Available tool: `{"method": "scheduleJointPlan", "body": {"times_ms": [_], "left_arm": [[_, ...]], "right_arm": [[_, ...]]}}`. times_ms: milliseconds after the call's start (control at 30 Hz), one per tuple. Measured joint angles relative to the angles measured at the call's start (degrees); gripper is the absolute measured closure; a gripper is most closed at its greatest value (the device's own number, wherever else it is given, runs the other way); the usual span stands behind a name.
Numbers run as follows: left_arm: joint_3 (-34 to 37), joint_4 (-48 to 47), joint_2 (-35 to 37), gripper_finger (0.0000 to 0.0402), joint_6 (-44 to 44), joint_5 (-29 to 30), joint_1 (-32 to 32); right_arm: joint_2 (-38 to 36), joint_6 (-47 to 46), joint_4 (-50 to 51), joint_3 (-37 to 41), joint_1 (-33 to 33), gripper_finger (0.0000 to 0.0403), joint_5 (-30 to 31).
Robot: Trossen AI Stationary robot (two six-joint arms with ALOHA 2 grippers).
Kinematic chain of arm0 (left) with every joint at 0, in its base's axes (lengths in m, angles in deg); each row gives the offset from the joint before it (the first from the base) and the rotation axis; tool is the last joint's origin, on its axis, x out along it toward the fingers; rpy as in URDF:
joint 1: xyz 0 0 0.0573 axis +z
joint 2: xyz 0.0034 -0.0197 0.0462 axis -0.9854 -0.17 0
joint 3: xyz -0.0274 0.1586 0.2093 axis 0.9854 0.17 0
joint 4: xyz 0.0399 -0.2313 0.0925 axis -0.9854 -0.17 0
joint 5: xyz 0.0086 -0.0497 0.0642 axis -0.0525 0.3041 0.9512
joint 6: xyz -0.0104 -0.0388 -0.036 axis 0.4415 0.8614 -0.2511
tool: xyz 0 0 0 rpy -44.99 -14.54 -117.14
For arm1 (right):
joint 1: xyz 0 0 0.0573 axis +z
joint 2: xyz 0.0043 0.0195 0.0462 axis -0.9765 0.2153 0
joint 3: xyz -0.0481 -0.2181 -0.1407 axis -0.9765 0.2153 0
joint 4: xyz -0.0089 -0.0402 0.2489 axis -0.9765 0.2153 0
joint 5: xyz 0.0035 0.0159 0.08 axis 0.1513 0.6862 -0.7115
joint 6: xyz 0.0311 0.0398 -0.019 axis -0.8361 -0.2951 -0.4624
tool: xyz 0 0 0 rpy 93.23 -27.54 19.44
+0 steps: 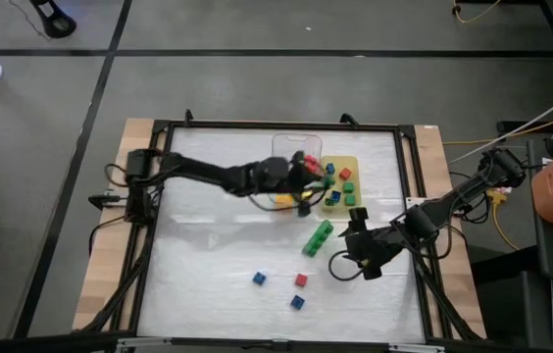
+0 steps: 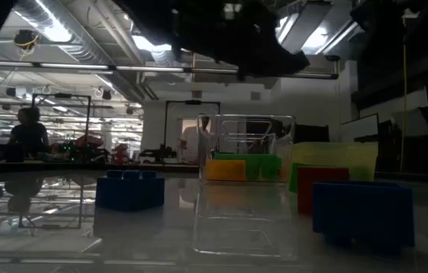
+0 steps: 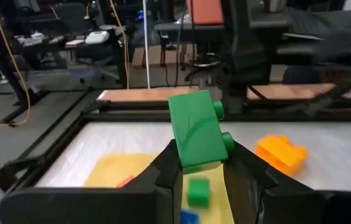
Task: Sort blocks by size
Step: Put the small green game piece into the yellow bin, then put the small red block into the yellow bin
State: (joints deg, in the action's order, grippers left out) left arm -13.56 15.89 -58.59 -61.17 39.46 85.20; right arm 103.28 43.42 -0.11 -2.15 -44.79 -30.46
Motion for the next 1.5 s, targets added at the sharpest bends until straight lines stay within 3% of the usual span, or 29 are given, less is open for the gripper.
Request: {"method": "scheduleJointPlan", "body": {"times_ms": [267,533,700,900,1067,1167,1500], "left_arm": [[-12.0,-0.3,-11.7,0.0288,0.8,-1.4,3.2],[-13.1,-1.9,-12.8,0.0226,1.7,-1.4,3.8],[-13.1,-10.9,-8.0,0.0214,3.8,-1.4,3.8],[-13.2,-36.4,2.8,0.0228,2.1,-1.3,2.3],[-12.3,-53.8,10.0,0.0245,2.6,-1.4,-2.5],[-9.4,-57.6,12.9,0.0253,4.9,-1.4,-6.8],[-0.4,-56.2,14.0,0.0253,15.9,0.5,-22.3]], "right_arm": [[0.0,-0.1,0.4,0.0,-0.2,0.0143,-0.8],[0.0,-0.1,0.9,0.0,-0.2,0.0143,-1.9],[0.0,-0.2,0.3,0.0,-0.2,0.0143,-4.7],[0.0,-3.6,-2.0,0.0,-0.2,0.0143,-8.7],[0.5,-2.9,-6.2,0.1,-0.2,0.0143,-9.0],[2.2,-1.6,-10.6,0.1,-0.2,0.0143,-8.5],[14.4,4.6,-24.9,0.2,-0.2,0.0143,-8.4]]}}
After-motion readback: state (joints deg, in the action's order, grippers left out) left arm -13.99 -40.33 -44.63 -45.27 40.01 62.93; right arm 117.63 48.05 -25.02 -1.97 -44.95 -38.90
